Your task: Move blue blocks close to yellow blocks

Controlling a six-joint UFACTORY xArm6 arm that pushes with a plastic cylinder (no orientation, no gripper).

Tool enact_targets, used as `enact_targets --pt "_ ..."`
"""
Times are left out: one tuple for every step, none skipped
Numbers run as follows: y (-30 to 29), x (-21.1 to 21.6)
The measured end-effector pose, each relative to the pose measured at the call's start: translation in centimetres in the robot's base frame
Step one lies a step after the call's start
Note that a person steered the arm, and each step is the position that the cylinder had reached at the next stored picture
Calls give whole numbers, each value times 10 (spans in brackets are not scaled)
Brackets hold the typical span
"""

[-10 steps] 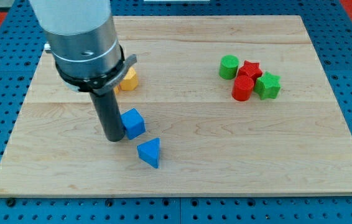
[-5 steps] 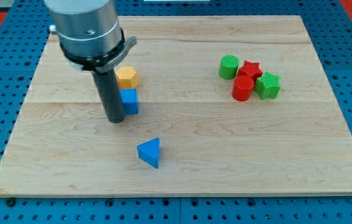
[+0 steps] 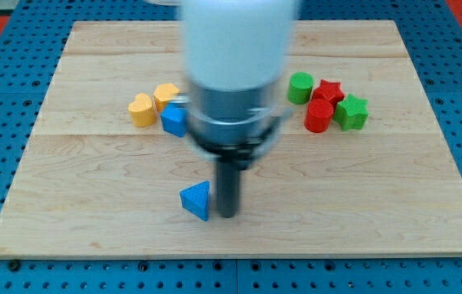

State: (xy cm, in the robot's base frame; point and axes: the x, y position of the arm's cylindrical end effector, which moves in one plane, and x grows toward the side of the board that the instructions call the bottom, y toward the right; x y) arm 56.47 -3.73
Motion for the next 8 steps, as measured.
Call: enact_targets --pt "-51 2" --pt "-84 -2" --pt "-130 -22" --pt "-119 -46" --pt "-86 -69" --pt "-70 -85" --pt "-70 -123" --pt "-66 -125"
